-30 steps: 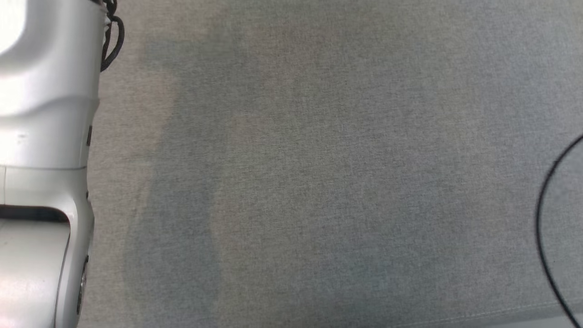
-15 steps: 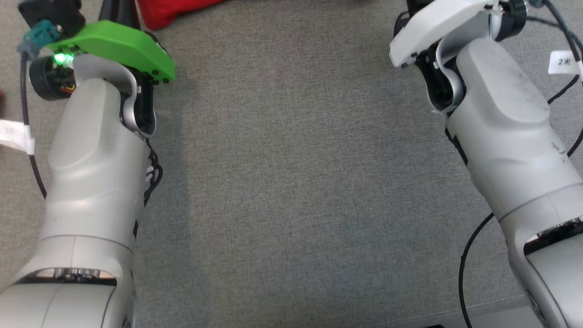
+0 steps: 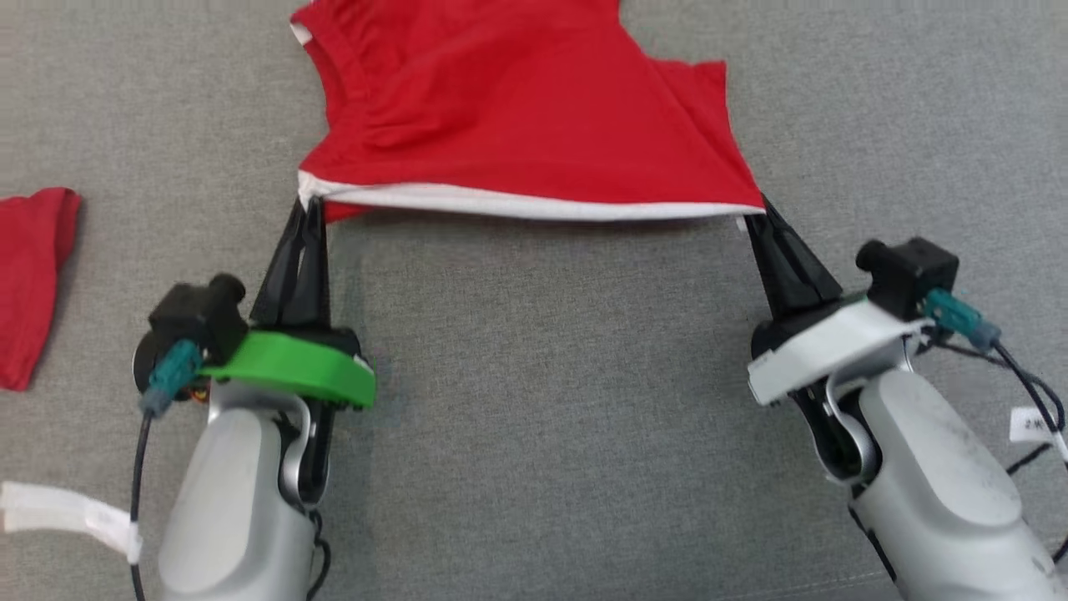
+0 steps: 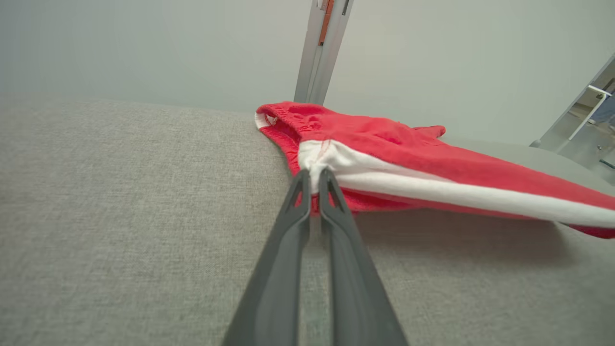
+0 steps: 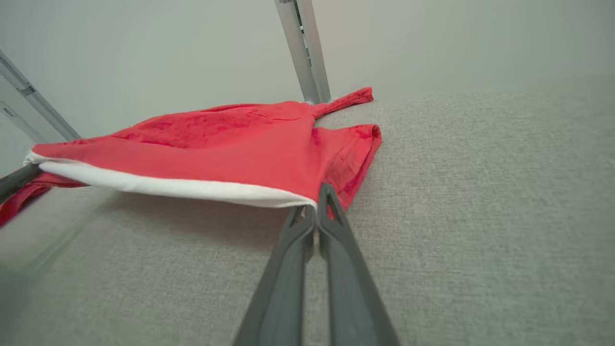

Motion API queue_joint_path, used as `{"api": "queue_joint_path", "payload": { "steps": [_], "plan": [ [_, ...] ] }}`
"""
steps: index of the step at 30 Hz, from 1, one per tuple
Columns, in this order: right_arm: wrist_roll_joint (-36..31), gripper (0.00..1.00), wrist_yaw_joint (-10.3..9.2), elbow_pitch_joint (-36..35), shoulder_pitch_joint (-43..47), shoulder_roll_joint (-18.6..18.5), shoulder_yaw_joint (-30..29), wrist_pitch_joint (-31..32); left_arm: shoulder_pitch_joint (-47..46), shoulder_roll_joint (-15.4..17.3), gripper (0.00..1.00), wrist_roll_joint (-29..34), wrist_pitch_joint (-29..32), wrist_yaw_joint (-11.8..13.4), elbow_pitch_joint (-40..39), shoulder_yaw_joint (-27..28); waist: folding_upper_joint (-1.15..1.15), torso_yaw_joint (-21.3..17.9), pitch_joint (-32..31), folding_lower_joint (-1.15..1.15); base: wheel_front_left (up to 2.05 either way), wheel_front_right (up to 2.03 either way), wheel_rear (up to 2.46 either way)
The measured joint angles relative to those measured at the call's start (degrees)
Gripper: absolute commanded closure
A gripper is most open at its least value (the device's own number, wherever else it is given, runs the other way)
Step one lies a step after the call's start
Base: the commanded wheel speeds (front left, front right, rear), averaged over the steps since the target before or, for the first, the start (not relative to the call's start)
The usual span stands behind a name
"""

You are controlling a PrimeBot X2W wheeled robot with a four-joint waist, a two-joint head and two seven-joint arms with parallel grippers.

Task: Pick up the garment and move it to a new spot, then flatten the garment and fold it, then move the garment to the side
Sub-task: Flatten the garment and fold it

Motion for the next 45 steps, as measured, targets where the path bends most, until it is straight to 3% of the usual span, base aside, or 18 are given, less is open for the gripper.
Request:
{"api": "queue_joint_path", "payload": {
  "steps": [6,11,17,22,27,33,39,45],
  "plan": [
    [-2.6,1.0,0.0,-12.0,14.6,-1.3,-2.8,0.0,15.4,0.0,1.0,0.6,0.0,0.0,-11.5,-0.8,0.0,0.3,-4.4,0.0,0.0,0.0,0.0],
    [-4.8,1.0,0.0,-20.9,26.3,-1.7,-6.5,0.9,24.9,0.0,1.0,0.5,1.6,1.7,-19.6,-2.4,0.0,0.6,-7.7,0.0,0.0,0.0,0.0],
    [-7.4,1.0,0.01,-32.0,35.7,-0.6,-11.0,6.1,30.7,0.5,1.0,-0.1,6.9,3.0,-29.5,-3.1,0.0,1.0,-10.1,0.0,0.0,0.0,0.0],
    [-8.2,1.0,0.01,-36.0,36.6,-0.3,-13.3,9.5,30.5,1.0,1.0,-0.2,9.3,3.1,-30.8,-3.9,0.0,1.2,-10.3,0.0,0.0,0.0,0.0],
    [-8.1,1.0,0.01,-34.6,31.5,-2.2,-14.3,10.4,25.5,1.1,1.0,-0.2,9.9,2.7,-28.0,-4.7,0.0,1.6,-9.0,0.0,0.0,0.0,0.0],
    [-5.9,1.0,0.02,-29.5,18.8,-6.6,-13.1,10.4,14.9,1.1,1.0,-0.3,9.2,2.0,-23.7,-4.9,0.0,2.6,-4.7,0.0,0.0,0.0,0.0],
    [-2.1,1.0,0.01,-18.5,0.4,-13.0,-6.5,10.8,5.7,0.8,1.0,-0.6,7.2,1.9,-18.8,-5.5,0.0,4.5,2.2,0.0,0.0,0.0,0.0],
    [2.8,1.0,0.01,-6.6,-14.9,-16.8,0.9,10.5,-0.4,0.4,1.0,-1.6,5.9,1.7,-14.2,-7.6,0.0,7.7,6.8,0.0,0.0,0.0,0.0]
  ]
}}
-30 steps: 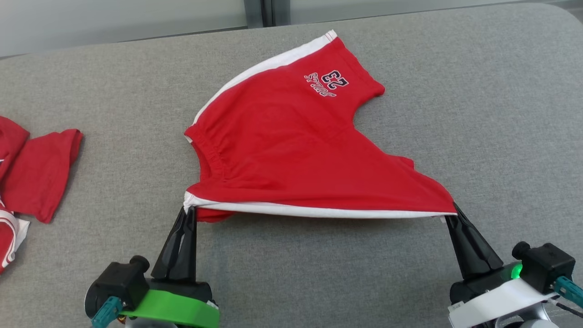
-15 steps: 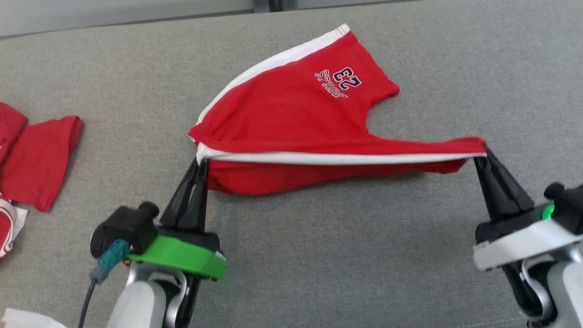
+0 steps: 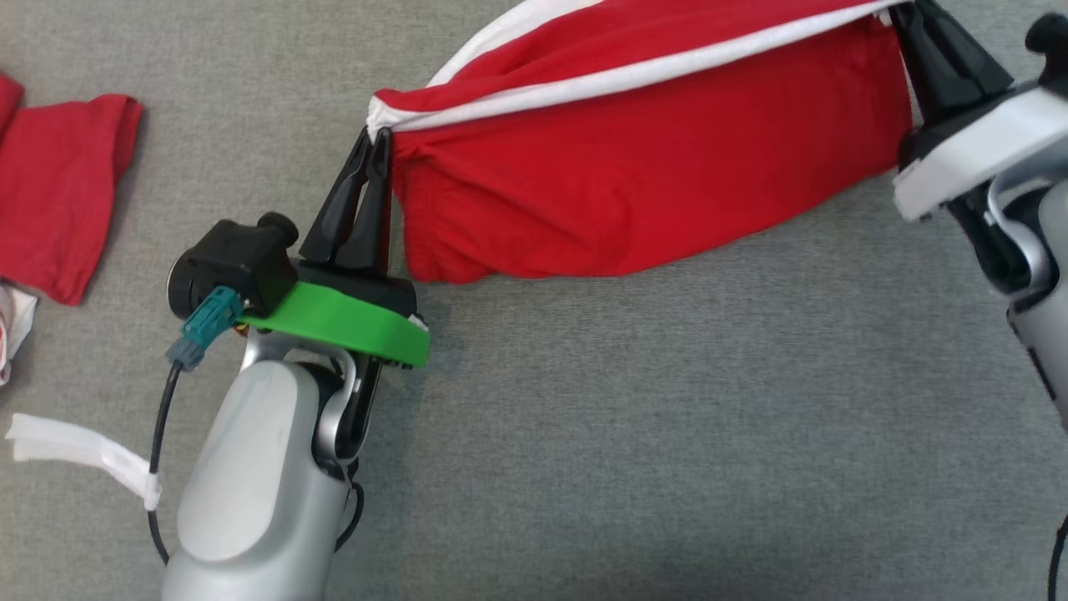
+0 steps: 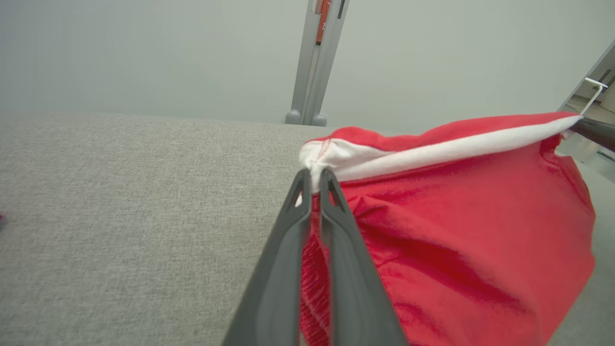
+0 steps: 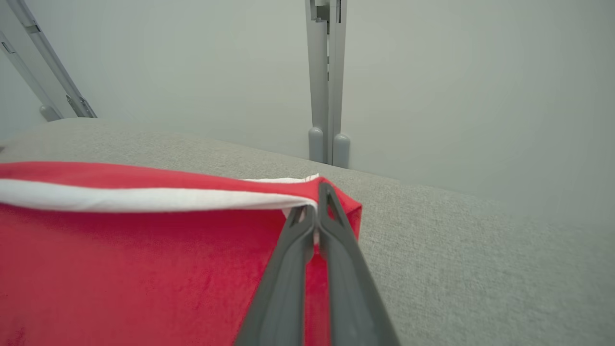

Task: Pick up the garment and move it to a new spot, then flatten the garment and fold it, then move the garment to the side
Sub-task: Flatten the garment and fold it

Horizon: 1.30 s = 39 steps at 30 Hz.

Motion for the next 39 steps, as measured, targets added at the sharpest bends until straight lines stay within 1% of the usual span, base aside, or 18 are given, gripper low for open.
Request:
{"api": "queue_joint_path", "payload": {
  "steps": [3,6,11,12,13,14,15,18,21,25,27,30,34,39],
  "plan": [
    [2.1,1.0,0.0,6.2,-7.2,-0.9,4.0,-0.2,-3.3,-0.1,1.0,-0.5,-0.2,0.0,2.7,-1.6,0.0,2.3,1.5,0.0,0.0,0.0,0.0],
    [3.9,1.0,0.0,11.5,-12.9,-1.1,7.3,-0.5,-6.0,-0.2,1.0,-1.1,-0.4,0.1,4.9,-2.8,0.0,4.1,3.0,0.0,0.0,0.0,0.0],
    [6.4,1.0,-0.01,18.8,-18.4,-0.5,12.2,-2.1,-9.5,-0.2,1.0,-2.1,-0.2,0.1,9.0,-5.5,0.0,6.2,4.9,0.0,0.0,0.0,0.0],
    [6.7,0.88,-0.01,20.1,-19.2,-0.3,13.4,-2.6,-10.0,-0.3,0.99,-2.5,-0.1,0.1,9.9,-6.1,0.0,6.5,5.2,0.0,0.0,0.0,0.0],
    [7.2,0.53,-0.01,21.0,-19.8,-0.2,14.2,-3.6,-10.4,-0.3,0.76,-2.5,-0.2,0.1,10.6,-6.6,0.0,6.7,5.4,0.0,0.0,0.0,0.0],
    [7.4,0.0,-0.01,21.7,-20.3,0.0,14.9,-4.7,-10.8,-0.3,0.51,-2.6,-0.4,0.3,11.2,-6.9,0.0,6.9,5.5,0.0,0.0,0.0,0.0],
    [7.4,0.0,-0.01,22.7,-20.7,0.1,15.4,-6.0,-11.0,-0.3,0.0,-3.5,-0.8,0.4,11.6,-7.3,0.0,7.0,5.6,0.0,0.0,0.0,0.0],
    [7.5,0.0,-0.01,24.4,-20.9,0.2,16.2,-9.2,-11.3,-0.3,0.0,-4.2,-2.6,1.5,12.4,-8.2,0.0,6.9,5.1,0.0,0.0,0.0,0.0],
    [6.5,0.0,-0.01,24.6,-20.3,0.6,14.7,-10.4,-11.3,-0.3,0.0,-4.0,-4.2,3.2,12.3,-8.5,0.0,6.5,4.2,0.0,0.0,0.0,0.0],
    [2.0,0.0,-0.01,17.6,-15.5,2.0,5.9,-10.5,-11.0,0.0,0.0,-2.4,-5.5,5.1,10.6,-6.9,0.0,5.3,3.0,0.0,0.0,0.0,0.0],
    [-0.6,0.0,-0.01,14.0,-11.2,3.4,1.5,-10.6,-10.5,0.6,0.0,-1.4,-5.6,6.0,9.2,-5.6,0.0,4.6,2.4,0.0,0.0,0.0,0.0],
    [-4.9,0.0,-0.02,7.4,-3.5,6.6,-4.5,-10.6,-8.6,1.4,0.0,-0.3,-5.7,7.3,5.9,-2.4,0.0,3.1,1.2,0.0,0.0,0.0,0.0],
    [-7.3,0.0,-0.02,0.3,4.2,10.6,-8.9,-10.6,-5.6,2.2,0.0,1.3,-5.8,8.2,3.4,0.9,0.0,1.0,-0.4,0.0,0.0,0.0,0.0],
    [-9.5,0.0,-0.02,-6.1,12.5,13.5,-11.8,-10.6,-1.6,3.3,0.0,2.9,-5.8,8.4,1.2,4.0,0.0,-2.0,-2.7,0.0,0.0,0.0,0.0]
  ]
}}
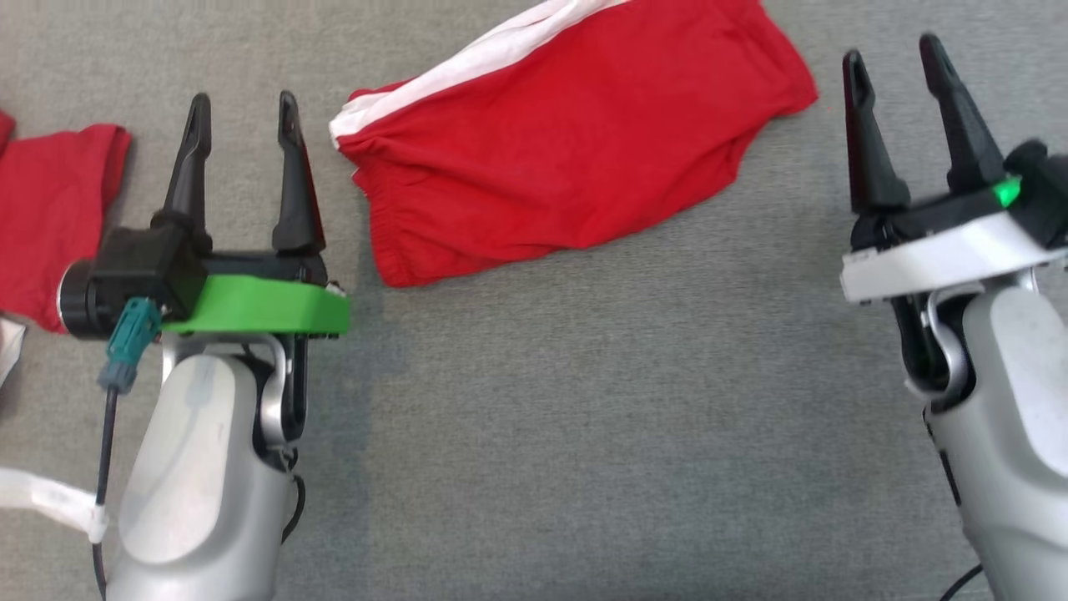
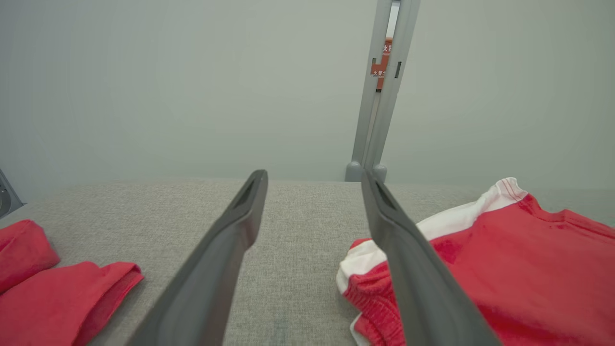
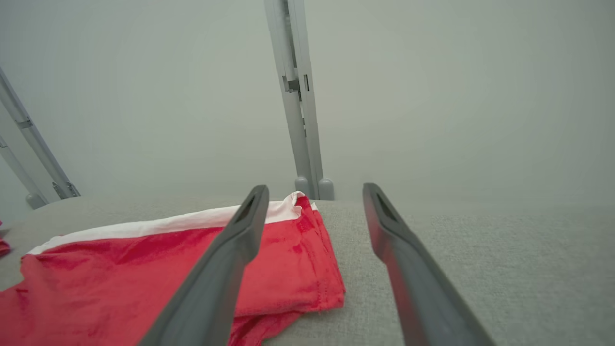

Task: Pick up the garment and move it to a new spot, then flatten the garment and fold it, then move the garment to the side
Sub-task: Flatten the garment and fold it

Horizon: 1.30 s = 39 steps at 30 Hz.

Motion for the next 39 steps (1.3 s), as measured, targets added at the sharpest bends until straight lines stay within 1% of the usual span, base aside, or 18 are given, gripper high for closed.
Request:
{"api": "queue_joint_path", "payload": {
  "steps": [4,9,15,21,30,36,39],
  "plan": [
    [-1.9,0.0,0.0,-2.8,5.9,1.4,-1.5,0.0,3.8,0.2,0.0,1.3,0.0,0.0,-1.0,1.4,0.0,-1.9,-2.0,0.0,0.0,0.0,0.0],
    [-2.6,0.0,0.0,-5.0,12.0,3.0,-2.6,0.0,8.1,0.2,0.0,2.6,0.0,-0.3,-1.3,2.2,0.0,-3.4,-4.5,0.0,0.0,0.0,0.0],
    [-3.0,0.0,0.0,-6.1,15.5,3.8,-3.0,0.0,12.0,-0.4,0.0,3.0,0.0,-0.7,-1.7,2.7,0.0,-4.8,-7.1,0.0,0.0,0.0,0.0],
    [-3.4,0.0,0.0,-6.4,16.5,3.9,-3.2,0.0,13.3,-0.8,0.0,3.2,0.0,-1.0,-1.5,2.9,0.0,-5.6,-8.4,0.0,0.0,0.0,0.0],
    [-3.3,0.0,0.0,-6.5,16.5,3.7,-3.3,0.0,13.4,-1.3,0.0,3.6,0.0,-1.3,-1.7,3.3,0.0,-5.5,-8.4,0.0,0.0,0.0,0.0],
    [-2.6,0.0,0.0,-5.4,15.7,2.7,-3.3,0.0,12.9,-1.6,0.0,3.7,0.0,-1.8,-2.5,3.6,0.0,-5.1,-7.1,0.0,0.0,0.0,0.0],
    [-2.1,0.0,0.0,-4.1,13.8,1.8,-2.9,0.0,11.7,-1.8,0.0,4.4,0.0,-2.0,-3.4,3.3,0.0,-4.7,-6.1,0.0,0.0,0.0,0.0]
  ]
}}
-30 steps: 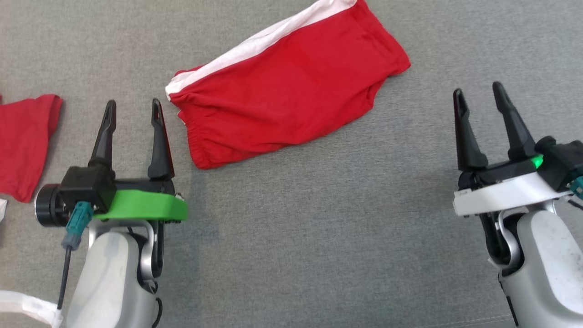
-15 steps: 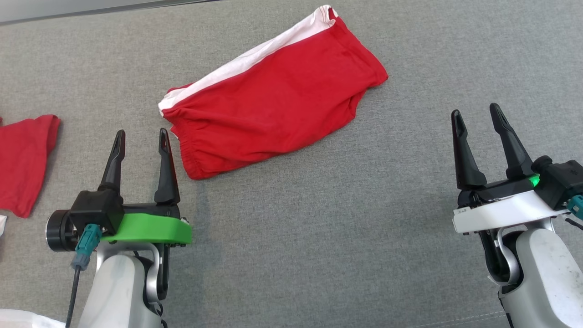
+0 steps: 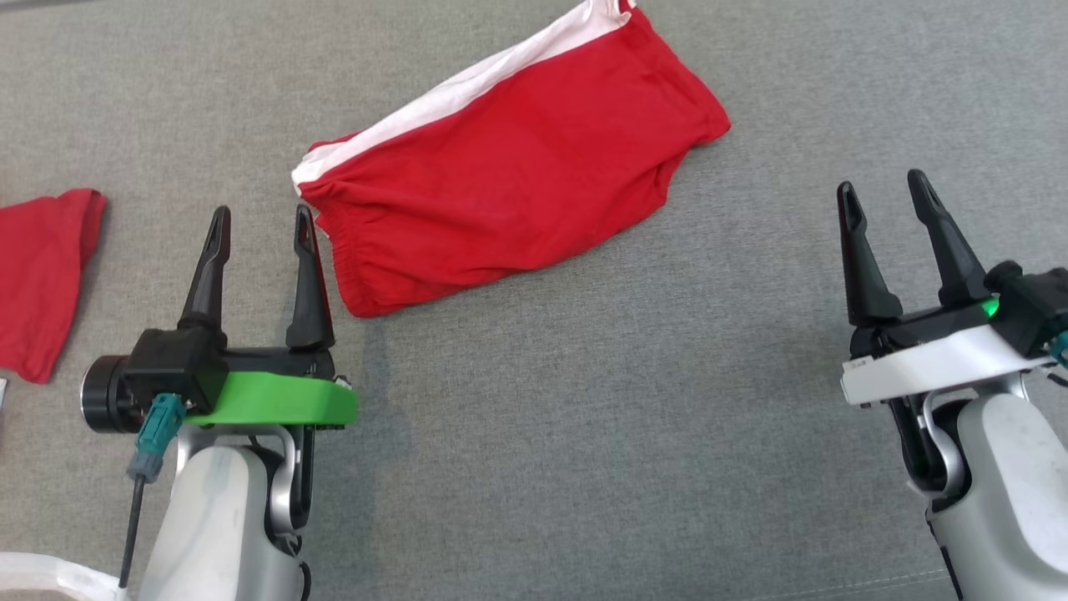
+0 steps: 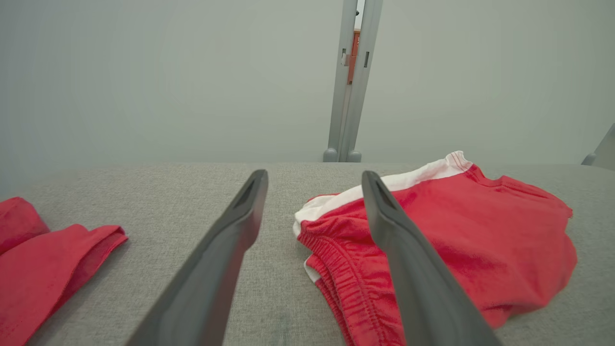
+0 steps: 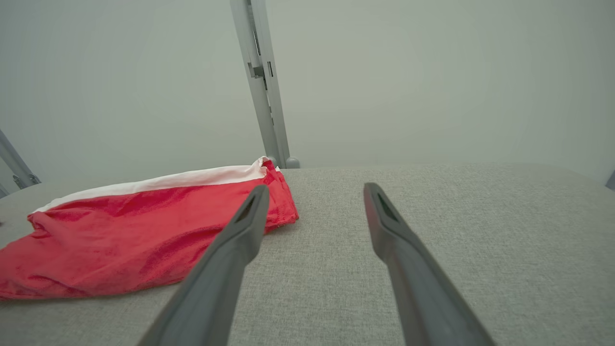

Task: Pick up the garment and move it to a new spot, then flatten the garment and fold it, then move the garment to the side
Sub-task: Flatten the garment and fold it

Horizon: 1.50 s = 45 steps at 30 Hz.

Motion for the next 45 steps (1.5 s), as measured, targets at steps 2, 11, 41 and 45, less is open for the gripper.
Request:
{"api": "queue_joint_path", "payload": {
  "steps": [2,11,41,45],
  "plan": [
    [0.6,0.0,0.0,1.4,-1.6,-0.8,0.4,0.0,-0.7,-0.1,0.0,0.4,0.0,0.0,-0.5,-0.3,0.0,0.4,0.8,0.0,0.0,0.0,0.0],
    [2.7,0.0,0.0,10.5,-12.1,-4.2,4.4,0.0,-5.0,-1.1,0.0,1.0,0.0,-1.0,-2.1,-2.3,0.0,3.9,4.9,0.0,0.0,0.0,0.0],
    [16.2,1.0,0.0,25.8,-14.6,-5.4,11.6,0.1,-3.3,-1.8,0.0,1.3,0.0,-1.3,0.5,-4.7,0.0,7.4,3.0,0.0,0.0,0.0,0.0],
    [14.7,1.0,0.0,18.8,-4.3,-3.0,4.4,0.1,-1.4,-1.8,0.0,1.3,0.0,-1.4,0.8,-4.2,0.0,6.5,0.8,0.0,0.0,0.0,0.0]
  ]
}}
